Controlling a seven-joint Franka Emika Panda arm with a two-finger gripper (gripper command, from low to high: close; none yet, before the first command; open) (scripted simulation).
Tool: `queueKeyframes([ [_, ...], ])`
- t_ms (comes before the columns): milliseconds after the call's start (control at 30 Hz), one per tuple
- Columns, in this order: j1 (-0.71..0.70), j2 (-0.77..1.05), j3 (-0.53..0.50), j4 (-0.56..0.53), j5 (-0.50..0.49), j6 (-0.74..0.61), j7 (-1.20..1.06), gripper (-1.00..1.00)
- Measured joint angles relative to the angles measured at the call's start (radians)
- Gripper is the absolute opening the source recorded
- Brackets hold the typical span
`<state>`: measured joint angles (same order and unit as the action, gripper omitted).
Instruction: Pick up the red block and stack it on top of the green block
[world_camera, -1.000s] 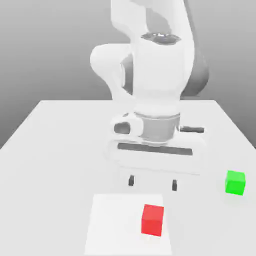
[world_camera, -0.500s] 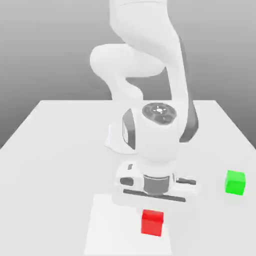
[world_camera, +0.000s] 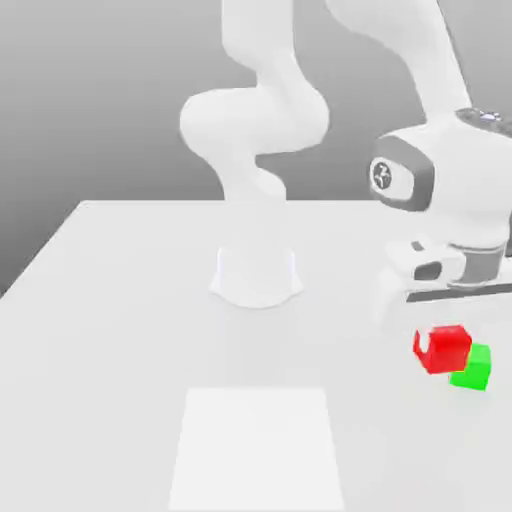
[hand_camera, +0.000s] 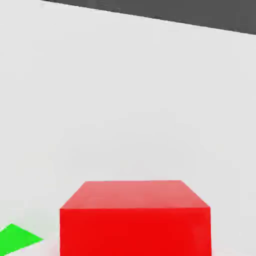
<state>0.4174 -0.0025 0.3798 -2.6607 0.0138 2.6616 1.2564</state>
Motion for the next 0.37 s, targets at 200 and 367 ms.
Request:
queueKeyframes([
  [200, 0.139, 0.099, -0.046, 0.003, -0.102, 0.089, 0.104, -1.00],
  [367, 0.165, 0.186, -0.094, 0.007, -0.181, 0.165, 0.162, 1.00],
])
